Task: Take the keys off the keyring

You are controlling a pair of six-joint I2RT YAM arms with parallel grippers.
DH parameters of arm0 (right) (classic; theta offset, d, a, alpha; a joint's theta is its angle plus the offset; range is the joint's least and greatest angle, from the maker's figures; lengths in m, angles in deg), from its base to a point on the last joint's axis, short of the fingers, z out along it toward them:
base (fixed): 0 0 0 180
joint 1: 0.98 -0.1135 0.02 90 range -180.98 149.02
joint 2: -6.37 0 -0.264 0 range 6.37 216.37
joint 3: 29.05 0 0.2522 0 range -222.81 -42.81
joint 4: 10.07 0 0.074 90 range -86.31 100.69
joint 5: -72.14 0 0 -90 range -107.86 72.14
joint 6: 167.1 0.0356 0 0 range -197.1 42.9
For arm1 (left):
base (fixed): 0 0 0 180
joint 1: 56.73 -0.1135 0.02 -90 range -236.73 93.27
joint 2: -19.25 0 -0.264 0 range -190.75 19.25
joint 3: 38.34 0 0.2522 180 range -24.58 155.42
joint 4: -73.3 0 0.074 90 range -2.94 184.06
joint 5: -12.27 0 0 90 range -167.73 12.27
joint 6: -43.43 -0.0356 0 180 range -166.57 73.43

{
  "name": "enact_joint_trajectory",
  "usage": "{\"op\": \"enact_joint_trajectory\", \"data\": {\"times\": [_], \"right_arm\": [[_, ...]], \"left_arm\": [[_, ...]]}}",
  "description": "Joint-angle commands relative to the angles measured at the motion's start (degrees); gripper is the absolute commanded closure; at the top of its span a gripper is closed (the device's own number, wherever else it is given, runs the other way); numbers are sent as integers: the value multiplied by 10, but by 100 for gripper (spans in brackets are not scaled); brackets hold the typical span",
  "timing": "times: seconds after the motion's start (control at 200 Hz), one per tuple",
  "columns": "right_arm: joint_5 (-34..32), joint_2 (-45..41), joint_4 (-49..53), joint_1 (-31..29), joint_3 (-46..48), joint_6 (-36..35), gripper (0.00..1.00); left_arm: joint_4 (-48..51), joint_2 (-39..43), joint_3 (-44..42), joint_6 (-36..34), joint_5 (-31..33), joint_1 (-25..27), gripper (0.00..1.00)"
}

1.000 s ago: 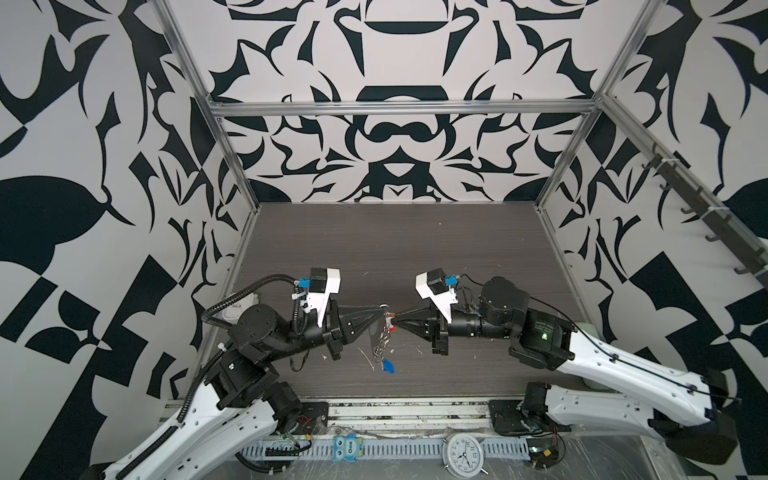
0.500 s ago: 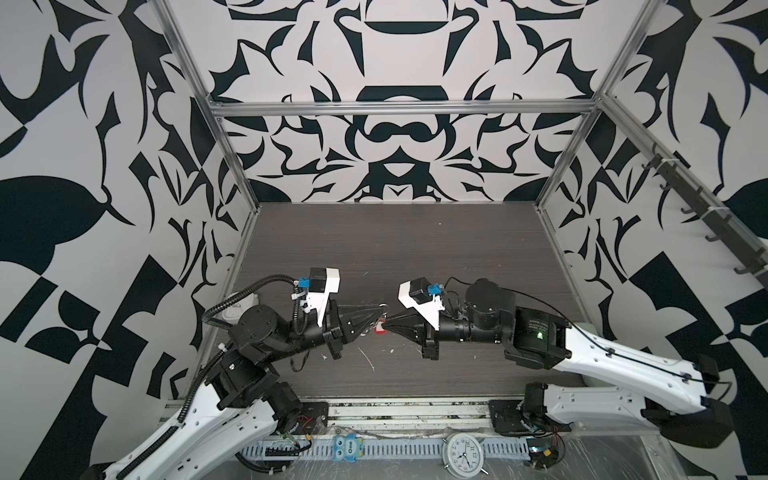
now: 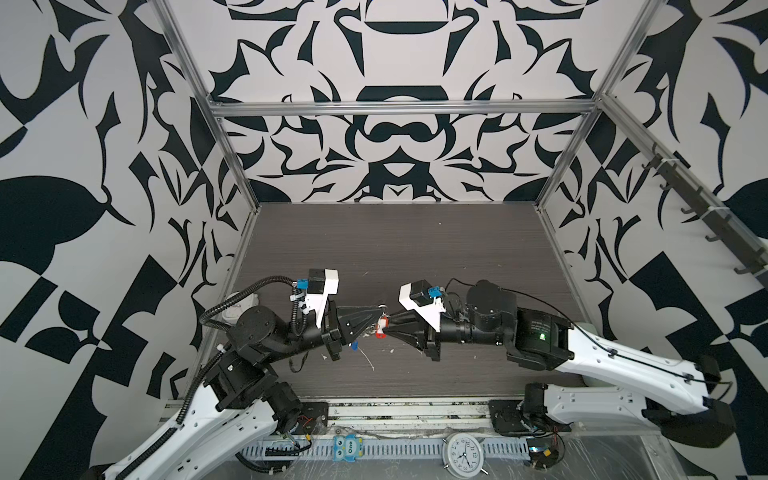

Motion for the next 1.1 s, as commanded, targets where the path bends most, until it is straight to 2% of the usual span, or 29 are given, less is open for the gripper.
{"op": "enact_joint_trajectory", "data": {"times": [0.0, 0.1, 0.225, 0.455, 0.62, 0.885, 1.095], "right_arm": [[6, -27, -20, -4, 6, 3, 63], [17, -41, -31, -3, 17, 5, 56], [15, -69, -78, -3, 44, 16, 53], [-25, -96, -186, -3, 79, 44, 53], [-30, -81, -243, -4, 89, 68, 53], [-18, -52, -255, -4, 73, 83, 54], [-31, -53, -255, -3, 80, 85, 59]], "left_arm": [[-18, 8, 2, -11, -3, 1, 100], [-13, 8, 1, -14, 0, 1, 100], [-17, 8, -3, -14, -5, 1, 100], [-21, 14, -4, -16, -13, 1, 100], [-30, 13, -9, -11, -27, 1, 100], [-42, 10, -10, -8, -42, 1, 100], [-48, 7, -12, -7, -48, 1, 100]]}}
